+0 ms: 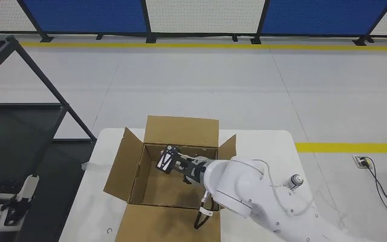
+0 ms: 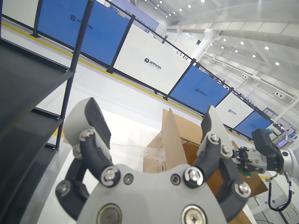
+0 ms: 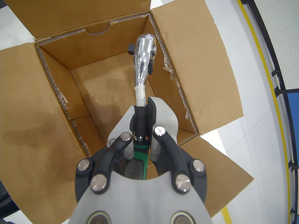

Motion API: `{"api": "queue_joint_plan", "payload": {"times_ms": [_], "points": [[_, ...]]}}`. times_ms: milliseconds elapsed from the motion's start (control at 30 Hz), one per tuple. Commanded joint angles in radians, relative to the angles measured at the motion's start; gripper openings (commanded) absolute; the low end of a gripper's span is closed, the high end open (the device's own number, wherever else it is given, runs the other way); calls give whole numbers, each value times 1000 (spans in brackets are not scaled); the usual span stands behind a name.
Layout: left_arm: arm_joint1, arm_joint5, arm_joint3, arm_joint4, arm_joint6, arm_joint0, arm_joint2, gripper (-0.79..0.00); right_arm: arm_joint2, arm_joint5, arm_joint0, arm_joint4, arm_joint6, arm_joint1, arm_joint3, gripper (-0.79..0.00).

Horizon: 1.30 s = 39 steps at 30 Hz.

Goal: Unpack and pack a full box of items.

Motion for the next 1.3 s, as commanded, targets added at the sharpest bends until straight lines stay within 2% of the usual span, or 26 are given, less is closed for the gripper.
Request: {"api": "queue_joint_plan", "payload": {"times_ms": [0, 200, 333, 567, 767, 1033, 1200, 1267], "points": [[0, 0, 0, 0, 0, 0, 0, 0, 0, 0, 0, 0, 0, 0, 0, -785], [0, 0, 0, 0, 0, 0, 0, 0, -9, -24, -21, 14, -45, -7, 47, -785], [0, 0, 0, 0, 0, 0, 0, 0, -59, -69, 11, 62, -113, -45, 178, -785], [0, 0, 0, 0, 0, 0, 0, 0, -192, -74, 103, 122, -178, -164, 472, -785], [0, 0, 0, 0, 0, 0, 0, 0, -257, -81, 145, 191, -239, -273, 729, -785], [0, 0, 0, 0, 0, 0, 0, 0, -323, -46, 160, 200, -240, -405, 957, -785], [0, 0, 0, 0, 0, 0, 0, 0, -330, -65, 168, 209, -248, -463, 1061, -785], [0, 0, 0, 0, 0, 0, 0, 0, -331, -69, 170, 206, -247, -481, 1091, -717]]}}
